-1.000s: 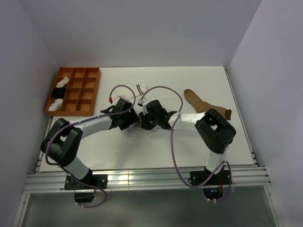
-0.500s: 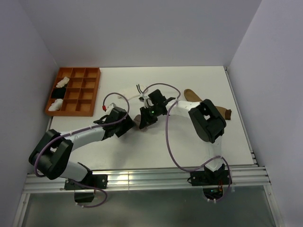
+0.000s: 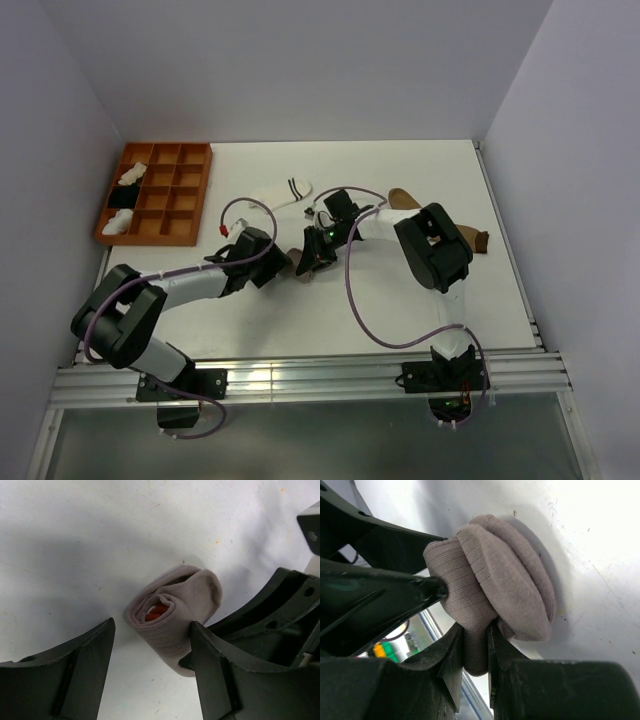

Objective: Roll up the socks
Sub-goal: Roll the sock at the center of the board.

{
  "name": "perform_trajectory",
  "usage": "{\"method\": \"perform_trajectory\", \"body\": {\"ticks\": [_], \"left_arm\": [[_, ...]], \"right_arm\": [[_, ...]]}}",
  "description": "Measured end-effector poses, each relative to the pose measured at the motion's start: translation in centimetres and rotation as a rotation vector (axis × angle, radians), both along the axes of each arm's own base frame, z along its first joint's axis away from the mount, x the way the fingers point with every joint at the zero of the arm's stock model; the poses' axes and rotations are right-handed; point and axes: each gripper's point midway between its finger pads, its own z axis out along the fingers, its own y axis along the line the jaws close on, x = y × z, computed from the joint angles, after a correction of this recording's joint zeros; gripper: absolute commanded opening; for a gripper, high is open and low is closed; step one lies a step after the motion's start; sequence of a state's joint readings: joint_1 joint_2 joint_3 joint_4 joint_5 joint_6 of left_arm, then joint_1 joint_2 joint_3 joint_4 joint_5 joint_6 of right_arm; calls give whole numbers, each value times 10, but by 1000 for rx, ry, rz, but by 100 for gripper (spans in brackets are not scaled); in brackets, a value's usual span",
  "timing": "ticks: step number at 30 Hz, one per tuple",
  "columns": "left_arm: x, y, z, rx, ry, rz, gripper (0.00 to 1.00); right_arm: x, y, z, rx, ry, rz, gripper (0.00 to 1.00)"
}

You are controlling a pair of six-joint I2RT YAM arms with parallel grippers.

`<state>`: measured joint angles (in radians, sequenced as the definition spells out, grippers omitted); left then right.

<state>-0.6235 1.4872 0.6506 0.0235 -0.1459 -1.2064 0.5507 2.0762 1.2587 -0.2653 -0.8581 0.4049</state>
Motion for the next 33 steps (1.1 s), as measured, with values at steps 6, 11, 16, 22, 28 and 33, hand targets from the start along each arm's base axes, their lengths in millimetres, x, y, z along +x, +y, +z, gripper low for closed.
{"method": "perform_trajectory", "body": {"ticks": [6,11,16,22,28,33], "left_arm": [[3,-5,-6,-21,7,8,59],[7,-10,-10,-36,14,13,47],[10,-13,-11,-28,23,12,32],[12,-15,-11,5,41,-9,25],[13,-25,-10,49,56,-56,25],[12,-30,-9,81,63,-88,25]], "right_arm": [[-1,1,-1,13,51,-26,1],[0,0,-3,31,87,-42,4],[0,0,-5,51,91,-54,14],[0,-2,-3,68,36,-72,38],[3,-15,2,17,-87,-121,47],[2,-35,12,-70,-266,-162,47]]}}
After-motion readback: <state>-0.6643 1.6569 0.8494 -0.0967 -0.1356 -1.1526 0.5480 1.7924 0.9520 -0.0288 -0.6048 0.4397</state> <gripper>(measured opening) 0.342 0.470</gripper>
